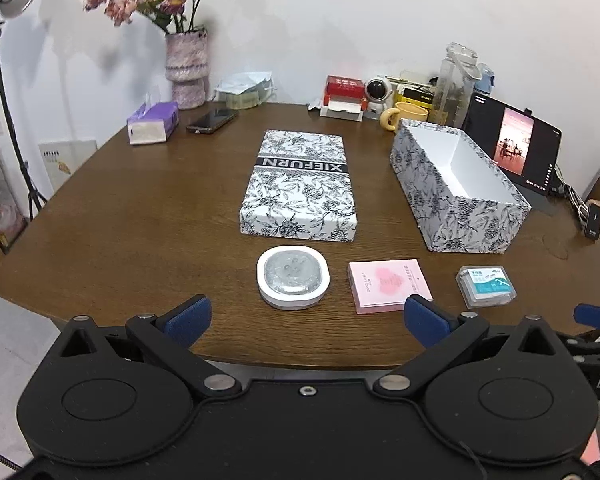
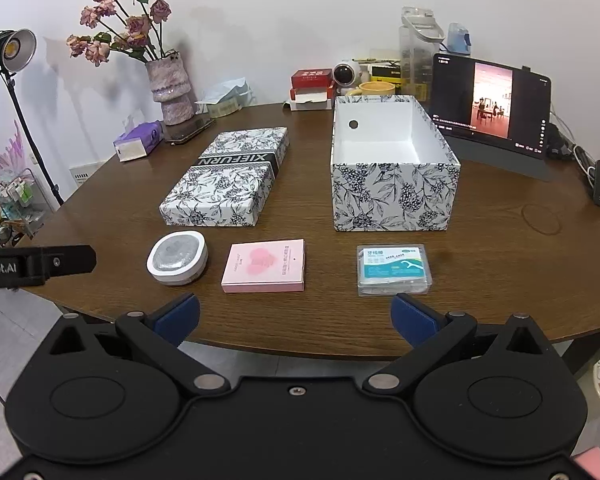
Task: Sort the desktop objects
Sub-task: 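Move the left tool toward the white round compact case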
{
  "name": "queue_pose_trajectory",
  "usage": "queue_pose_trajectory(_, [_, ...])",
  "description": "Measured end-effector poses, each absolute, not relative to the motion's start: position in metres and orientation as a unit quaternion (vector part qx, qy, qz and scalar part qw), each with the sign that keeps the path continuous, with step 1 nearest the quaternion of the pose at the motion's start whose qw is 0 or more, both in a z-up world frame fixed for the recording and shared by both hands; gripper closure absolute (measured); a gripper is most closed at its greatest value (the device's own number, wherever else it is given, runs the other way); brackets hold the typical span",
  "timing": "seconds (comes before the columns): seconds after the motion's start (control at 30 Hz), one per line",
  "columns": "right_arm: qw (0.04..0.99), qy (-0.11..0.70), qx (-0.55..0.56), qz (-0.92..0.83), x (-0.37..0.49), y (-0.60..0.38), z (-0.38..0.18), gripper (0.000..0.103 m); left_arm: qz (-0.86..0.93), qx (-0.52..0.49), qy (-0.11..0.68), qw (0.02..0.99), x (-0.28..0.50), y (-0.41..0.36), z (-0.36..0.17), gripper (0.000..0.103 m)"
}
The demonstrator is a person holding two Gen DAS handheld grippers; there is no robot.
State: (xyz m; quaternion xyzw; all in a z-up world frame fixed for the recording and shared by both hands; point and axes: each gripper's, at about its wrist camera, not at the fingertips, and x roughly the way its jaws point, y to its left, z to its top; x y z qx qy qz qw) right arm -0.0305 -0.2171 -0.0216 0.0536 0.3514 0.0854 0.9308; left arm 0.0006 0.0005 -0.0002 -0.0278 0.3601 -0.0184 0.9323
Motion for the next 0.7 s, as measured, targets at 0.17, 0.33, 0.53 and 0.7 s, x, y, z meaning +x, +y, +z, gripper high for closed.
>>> queue_pose_trajectory(0.17, [0.931,0.351,0.055,0.086,-0.033,-0.219,-0.023,0.000,-0.026,-0.045,0.367,0.929,0.002,0.000,-0.002,0.000])
queue_pose_trajectory(0.33, [0.931,0.351,0.053,0.087,-0.037,-0.222,-0.013,0.000,-0.022,-0.030,0.357,0.934,-0.010,-0.010,0.004,0.000])
queue_pose_trajectory(0.53, [0.932,0.347,0.056,0.090,-0.039,-0.226,-0.015,0.000,-0.017,-0.019,0.356,0.934,-0.016,-0.021,0.004,0.000])
queue_pose_trajectory(0.7, [0.932,0.345,0.057,0.091,-0.040,-0.228,-0.014,0.000,-0.020,-0.018,0.356,0.934,-0.019,-0.023,0.002,0.000])
